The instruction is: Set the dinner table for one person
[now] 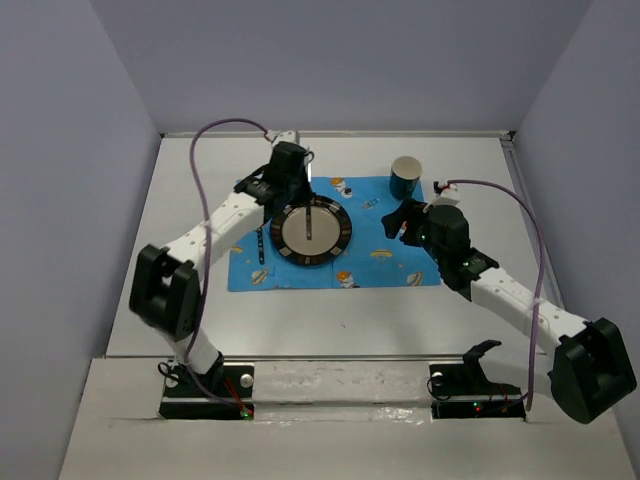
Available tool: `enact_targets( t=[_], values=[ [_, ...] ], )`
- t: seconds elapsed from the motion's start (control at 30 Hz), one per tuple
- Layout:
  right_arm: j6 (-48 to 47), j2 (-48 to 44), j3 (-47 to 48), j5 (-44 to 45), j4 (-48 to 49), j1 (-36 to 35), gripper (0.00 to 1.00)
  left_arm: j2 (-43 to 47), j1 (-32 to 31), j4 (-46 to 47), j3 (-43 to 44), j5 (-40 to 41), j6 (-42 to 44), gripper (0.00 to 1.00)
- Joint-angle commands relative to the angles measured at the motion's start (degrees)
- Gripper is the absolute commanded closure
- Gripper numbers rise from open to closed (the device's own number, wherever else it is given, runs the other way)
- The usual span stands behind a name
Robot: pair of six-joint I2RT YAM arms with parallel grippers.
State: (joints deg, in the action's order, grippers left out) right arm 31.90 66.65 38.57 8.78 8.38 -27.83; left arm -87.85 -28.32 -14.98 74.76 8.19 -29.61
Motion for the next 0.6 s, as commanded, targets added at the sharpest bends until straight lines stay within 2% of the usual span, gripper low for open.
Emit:
enact_targets(
  t=[0.0,0.17,0.37,0.57],
  values=[
    [0.9,-6.5,-2.1,7.2,3.0,-0.3,0.24,-12.7,-6.5,3.2,12.9,0.6,-4.4,1.00],
    [0.5,-11.5,-3.7,10.1,3.0,0.3,0.25,-26.0,-10.5,2.3,24.7,0.1,-6.8,1.00],
    [0.5,-10.2,-3.2,9.0,3.0,0.9,0.25,-33.3,-12.9,0.8,32.0,0.6,-8.9,1.00],
    [0.7,-9.3,-3.1,8.3,3.1,0.9,0.25,-37.8,-14.7,1.1,31.5,2.0,-13.0,1.00]
  ],
)
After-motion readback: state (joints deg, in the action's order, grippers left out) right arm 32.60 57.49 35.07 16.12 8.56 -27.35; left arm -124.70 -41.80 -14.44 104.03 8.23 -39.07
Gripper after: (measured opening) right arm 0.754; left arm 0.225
